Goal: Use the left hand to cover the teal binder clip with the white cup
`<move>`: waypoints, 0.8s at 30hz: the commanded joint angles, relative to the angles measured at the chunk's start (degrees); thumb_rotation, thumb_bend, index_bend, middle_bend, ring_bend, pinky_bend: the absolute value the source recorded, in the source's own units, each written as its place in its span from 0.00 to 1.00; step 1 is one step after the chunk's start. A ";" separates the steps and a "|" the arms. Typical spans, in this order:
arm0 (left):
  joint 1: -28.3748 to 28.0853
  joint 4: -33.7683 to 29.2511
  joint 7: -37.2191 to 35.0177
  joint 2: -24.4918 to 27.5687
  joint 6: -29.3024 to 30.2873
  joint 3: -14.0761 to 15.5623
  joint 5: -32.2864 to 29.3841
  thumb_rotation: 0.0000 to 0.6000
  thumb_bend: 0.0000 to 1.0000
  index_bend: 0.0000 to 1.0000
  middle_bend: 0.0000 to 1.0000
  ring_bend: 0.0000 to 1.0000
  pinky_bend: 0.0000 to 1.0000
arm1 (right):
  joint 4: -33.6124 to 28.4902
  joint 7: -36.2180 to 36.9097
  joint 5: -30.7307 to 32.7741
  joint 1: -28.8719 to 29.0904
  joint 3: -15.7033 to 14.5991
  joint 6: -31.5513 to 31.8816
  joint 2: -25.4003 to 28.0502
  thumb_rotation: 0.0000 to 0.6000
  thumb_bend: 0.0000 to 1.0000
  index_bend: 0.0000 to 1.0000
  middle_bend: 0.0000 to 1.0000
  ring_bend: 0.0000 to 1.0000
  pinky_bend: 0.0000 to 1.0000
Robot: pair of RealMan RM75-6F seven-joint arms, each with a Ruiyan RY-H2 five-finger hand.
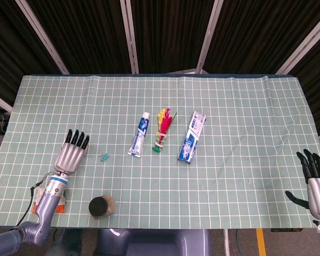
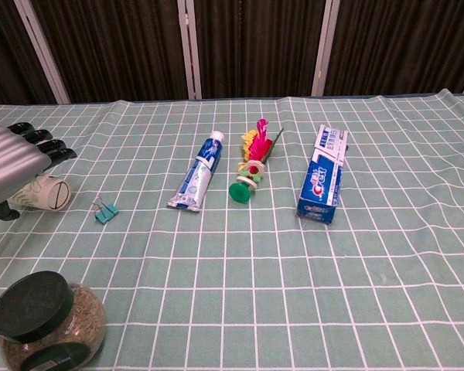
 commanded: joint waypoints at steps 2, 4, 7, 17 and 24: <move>-1.78 3.75 -4.72 -1.09 -2.30 -0.04 0.45 1.00 0.00 0.15 0.15 0.13 0.17 | 0.08 0.10 0.26 0.04 0.13 -0.09 0.01 1.00 0.00 0.00 0.00 0.00 0.00; -2.20 4.53 -5.48 -1.17 -3.00 0.12 0.37 1.00 0.00 0.16 0.16 0.14 0.18 | 0.12 0.24 0.41 0.07 0.21 -0.15 0.04 1.00 0.00 0.00 0.00 0.00 0.00; -2.80 5.93 -6.34 -1.68 -3.56 0.39 0.59 1.00 0.00 0.18 0.18 0.16 0.21 | 0.14 0.30 0.44 0.08 0.20 -0.19 0.07 1.00 0.00 0.00 0.00 0.00 0.00; -3.81 10.26 -8.44 -4.24 -3.34 1.38 1.82 1.00 0.00 0.38 0.32 0.29 0.33 | 0.19 0.61 0.72 0.11 0.32 -0.27 0.18 1.00 0.00 0.00 0.00 0.00 0.00; -3.44 10.38 -8.51 -4.50 -1.89 0.98 1.32 1.00 0.00 0.50 0.44 0.39 0.41 | 0.35 0.78 0.91 0.22 0.35 -0.52 0.16 1.00 0.00 0.00 0.00 0.00 0.00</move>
